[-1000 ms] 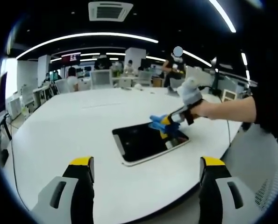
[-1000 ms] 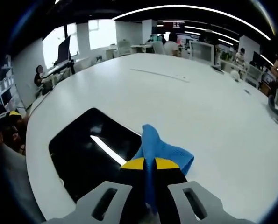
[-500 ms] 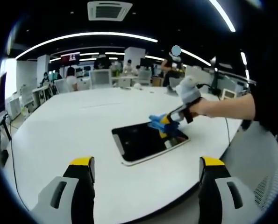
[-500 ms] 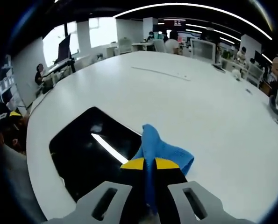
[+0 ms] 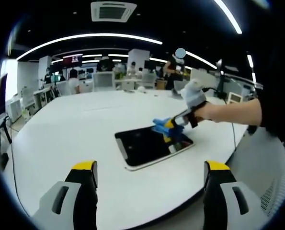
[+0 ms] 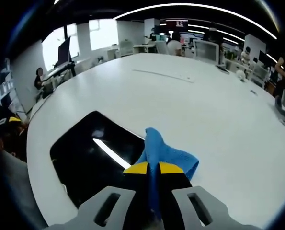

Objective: Wipe the mirror surface with the cleaning cloth until all visible marks leave the cleaned area.

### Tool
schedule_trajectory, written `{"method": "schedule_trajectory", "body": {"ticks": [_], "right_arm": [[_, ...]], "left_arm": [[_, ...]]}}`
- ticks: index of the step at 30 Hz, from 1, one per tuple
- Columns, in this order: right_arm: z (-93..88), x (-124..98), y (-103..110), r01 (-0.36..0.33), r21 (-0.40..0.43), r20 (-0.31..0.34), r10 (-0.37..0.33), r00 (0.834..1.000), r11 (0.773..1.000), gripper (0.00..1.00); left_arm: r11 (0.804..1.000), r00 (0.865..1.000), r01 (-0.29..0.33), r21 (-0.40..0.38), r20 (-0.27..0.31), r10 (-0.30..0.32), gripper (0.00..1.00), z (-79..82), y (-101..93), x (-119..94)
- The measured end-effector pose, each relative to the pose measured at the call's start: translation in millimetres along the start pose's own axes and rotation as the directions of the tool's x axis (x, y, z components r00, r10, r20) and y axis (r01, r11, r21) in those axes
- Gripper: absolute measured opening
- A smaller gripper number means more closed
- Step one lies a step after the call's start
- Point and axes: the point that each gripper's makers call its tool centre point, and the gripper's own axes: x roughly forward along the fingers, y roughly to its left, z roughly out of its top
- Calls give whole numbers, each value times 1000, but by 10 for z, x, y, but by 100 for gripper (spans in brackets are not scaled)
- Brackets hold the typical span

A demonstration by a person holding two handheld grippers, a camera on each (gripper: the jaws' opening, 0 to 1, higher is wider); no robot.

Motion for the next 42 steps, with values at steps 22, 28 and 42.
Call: {"method": "schedule_trajectory", "body": {"ticks": [22,28,42], "right_arm": [[119,111,261,-9,36,31,8,999,999,1],[161,164,294,-21,32,40,20,999,999,1],[267,263,552,-57,8,42,57,998,998,1]], "left_arm": [[1000,1000,-3,-4,6,3,89,13,-5,-10],[1000,1000,-2,-3,10,2,89,24,-11,-14],[1000,1000,-7,-11,18,7,88,36,-8,-25]]}}
